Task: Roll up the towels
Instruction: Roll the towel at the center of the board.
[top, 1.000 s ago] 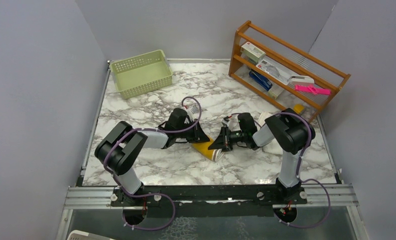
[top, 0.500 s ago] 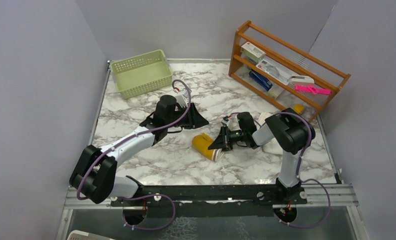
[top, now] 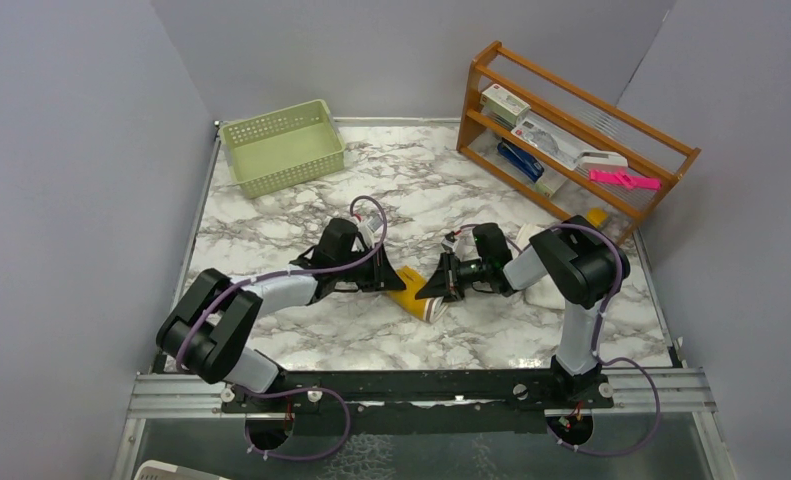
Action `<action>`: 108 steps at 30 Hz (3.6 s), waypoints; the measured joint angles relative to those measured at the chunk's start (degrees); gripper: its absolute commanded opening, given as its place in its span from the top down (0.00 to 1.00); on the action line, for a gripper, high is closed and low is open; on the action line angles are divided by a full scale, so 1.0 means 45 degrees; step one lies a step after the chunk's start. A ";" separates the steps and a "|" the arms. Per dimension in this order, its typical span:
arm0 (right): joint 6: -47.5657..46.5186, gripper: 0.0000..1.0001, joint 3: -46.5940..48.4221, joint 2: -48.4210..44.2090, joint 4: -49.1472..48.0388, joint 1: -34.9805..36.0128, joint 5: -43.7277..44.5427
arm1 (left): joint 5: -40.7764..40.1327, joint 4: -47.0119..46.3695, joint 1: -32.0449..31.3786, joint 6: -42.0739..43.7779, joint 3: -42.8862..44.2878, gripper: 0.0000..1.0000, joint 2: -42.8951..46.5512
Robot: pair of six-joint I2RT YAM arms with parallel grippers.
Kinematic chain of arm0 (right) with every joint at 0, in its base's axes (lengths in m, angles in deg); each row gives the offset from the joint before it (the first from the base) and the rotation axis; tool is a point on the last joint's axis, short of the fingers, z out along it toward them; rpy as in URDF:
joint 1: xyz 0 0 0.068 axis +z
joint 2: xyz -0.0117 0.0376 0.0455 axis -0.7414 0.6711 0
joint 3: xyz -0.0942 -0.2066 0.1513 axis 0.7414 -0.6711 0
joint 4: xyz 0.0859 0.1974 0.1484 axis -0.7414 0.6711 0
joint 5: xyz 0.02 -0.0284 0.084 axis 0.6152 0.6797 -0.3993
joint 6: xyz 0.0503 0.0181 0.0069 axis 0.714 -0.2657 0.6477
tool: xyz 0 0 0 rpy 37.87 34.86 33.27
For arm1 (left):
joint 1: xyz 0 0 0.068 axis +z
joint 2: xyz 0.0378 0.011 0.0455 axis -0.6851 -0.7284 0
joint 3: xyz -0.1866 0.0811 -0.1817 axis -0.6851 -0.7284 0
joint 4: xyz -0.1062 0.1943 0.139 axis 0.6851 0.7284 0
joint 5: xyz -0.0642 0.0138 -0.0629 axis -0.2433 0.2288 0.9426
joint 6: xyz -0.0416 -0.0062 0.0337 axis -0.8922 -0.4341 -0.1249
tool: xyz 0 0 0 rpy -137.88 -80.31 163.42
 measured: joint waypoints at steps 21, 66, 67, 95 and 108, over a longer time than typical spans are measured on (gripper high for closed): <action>-0.4687 0.07 0.1001 -0.3322 0.5212 0.0107 0.2637 | 0.0243 -0.3317 -0.0102 0.0010 0.0738 0.90 -0.3560; -1.5868 0.38 0.0277 -0.6819 0.5965 0.5814 1.2002 | -0.0539 -0.1321 -0.0398 0.0850 0.1768 0.89 -0.3483; -1.5863 0.38 0.0408 -0.6703 0.6149 0.5877 1.2002 | -0.0554 -0.1200 -0.0398 0.0889 0.1831 0.89 -0.3487; -1.4440 0.64 0.3099 -0.4687 0.9054 0.6086 1.2643 | -0.0345 0.1768 0.0359 0.1778 0.3861 0.75 -0.4070; -1.1254 0.68 0.3104 -0.4522 0.8272 0.4716 0.9496 | -0.2584 0.3206 0.3653 0.1938 0.3395 0.55 -0.1326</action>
